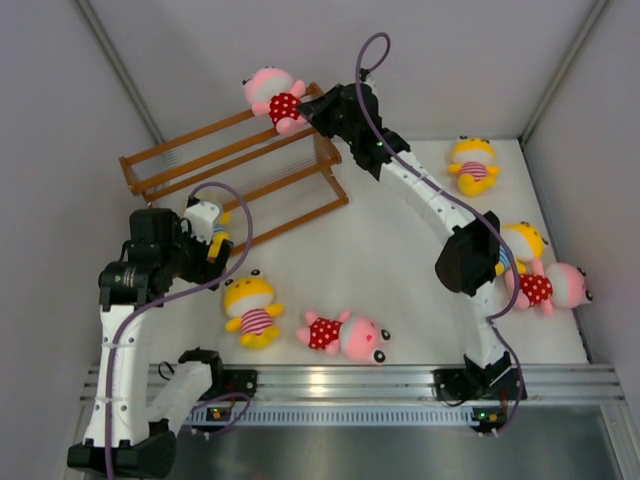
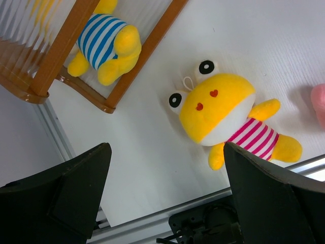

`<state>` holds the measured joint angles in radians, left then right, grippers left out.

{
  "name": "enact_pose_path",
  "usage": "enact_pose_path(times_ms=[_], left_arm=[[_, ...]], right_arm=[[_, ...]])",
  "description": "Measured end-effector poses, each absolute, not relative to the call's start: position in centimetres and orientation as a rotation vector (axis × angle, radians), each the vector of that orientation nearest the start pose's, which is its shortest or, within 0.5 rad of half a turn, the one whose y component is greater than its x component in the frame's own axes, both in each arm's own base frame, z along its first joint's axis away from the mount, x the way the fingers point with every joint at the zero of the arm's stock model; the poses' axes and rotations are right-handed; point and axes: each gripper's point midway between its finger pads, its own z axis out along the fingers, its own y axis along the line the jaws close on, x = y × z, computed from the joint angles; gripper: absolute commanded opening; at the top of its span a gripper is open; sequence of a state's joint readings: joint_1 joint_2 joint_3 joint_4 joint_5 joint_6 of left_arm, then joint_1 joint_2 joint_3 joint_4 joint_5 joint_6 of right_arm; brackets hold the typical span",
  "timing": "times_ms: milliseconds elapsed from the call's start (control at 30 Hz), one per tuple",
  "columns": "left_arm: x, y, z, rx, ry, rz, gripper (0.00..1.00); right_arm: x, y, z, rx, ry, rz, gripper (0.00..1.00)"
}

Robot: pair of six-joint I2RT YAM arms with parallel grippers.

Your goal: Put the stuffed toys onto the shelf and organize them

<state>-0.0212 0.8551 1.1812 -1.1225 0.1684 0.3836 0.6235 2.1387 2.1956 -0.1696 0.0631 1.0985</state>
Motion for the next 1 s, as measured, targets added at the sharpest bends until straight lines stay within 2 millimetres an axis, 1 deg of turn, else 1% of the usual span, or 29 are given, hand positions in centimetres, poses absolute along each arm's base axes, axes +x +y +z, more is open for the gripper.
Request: enact_pose_path(times_ms=[67,100,167,200,233,267,333,367,433,500,533,633,700,767,800,867,900,967,1000], left_arm=[[20.6,-1.8,24.3,0.552,2.288,-0.023,0.98],[20.6,-1.8,24.2,0.552,2.288,-0.023,0.98],[20.6,-1.8,24.2,0.552,2.290,-0.023,0.98],[20.6,-1.8,24.1,0.553,2.291,-0.024,0.98],[20.6,-1.8,24.1,0.553,2.292,-0.024,0.98],[20.6,-1.8,24.0,0.553,2.294,-0.024,0.98],[20.6,-1.8,24.0,0.552,2.294,-0.025,0.98],[20.6,-1.8,24.0,0.552,2.294,-0.025,0.98],[20.6,-1.9,24.0,0.553,2.293,-0.027,0.98],[20.6,-2.0,24.0,0.556,2.292,-0.032,0.98],[20.6,-2.0,24.0,0.556,2.292,-0.033,0.98],[20.5,-2.0,24.1,0.558,2.291,-0.038,0.98],[20.5,-2.1,24.0,0.560,2.292,-0.041,0.98],[20.4,-2.1,24.0,0.565,2.293,-0.045,0.98],[20.4,-2.2,24.0,0.567,2.292,-0.047,0.98],[20.4,-2.3,24.1,0.572,2.289,-0.051,0.98],[20.4,-2.3,24.2,0.574,2.287,-0.053,0.98],[20.4,-2.4,24.5,0.577,2.278,-0.058,0.98],[20.4,-2.5,24.8,0.581,2.271,-0.061,0.98]], right_arm=[[51.5,40.2,36.0,0.504,1.779,1.214,0.21],[51.6,40.1,36.1,0.511,1.776,1.217,0.32],[51.6,40.1,36.1,0.518,1.772,1.221,0.41],[51.6,40.1,36.1,0.521,1.772,1.221,0.51],[51.6,40.1,36.1,0.521,1.774,1.221,0.56],[51.6,40.1,36.0,0.520,1.775,1.219,0.64],[51.6,40.1,35.6,0.513,1.782,1.209,0.68],[51.5,40.0,35.4,0.508,1.789,1.200,0.72],[51.3,39.7,34.8,0.498,1.802,1.174,0.75],[50.8,39.0,34.8,0.478,1.810,1.140,0.78],[50.5,38.7,35.0,0.466,1.811,1.122,0.79],[49.1,37.2,37.1,0.409,1.789,1.079,0.81],[47.4,35.8,39.4,0.352,1.759,1.053,0.83],[45.2,34.1,41.4,0.294,1.735,1.019,0.85],[43.7,32.9,42.6,0.260,1.721,0.999,0.85],[40.8,30.6,43.8,0.202,1.703,0.959,0.86],[39.2,29.4,44.2,0.175,1.696,0.939,0.86],[36.4,27.2,43.7,0.129,1.698,0.900,0.86],[34.8,26.0,42.4,0.106,1.728,0.873,0.86]])
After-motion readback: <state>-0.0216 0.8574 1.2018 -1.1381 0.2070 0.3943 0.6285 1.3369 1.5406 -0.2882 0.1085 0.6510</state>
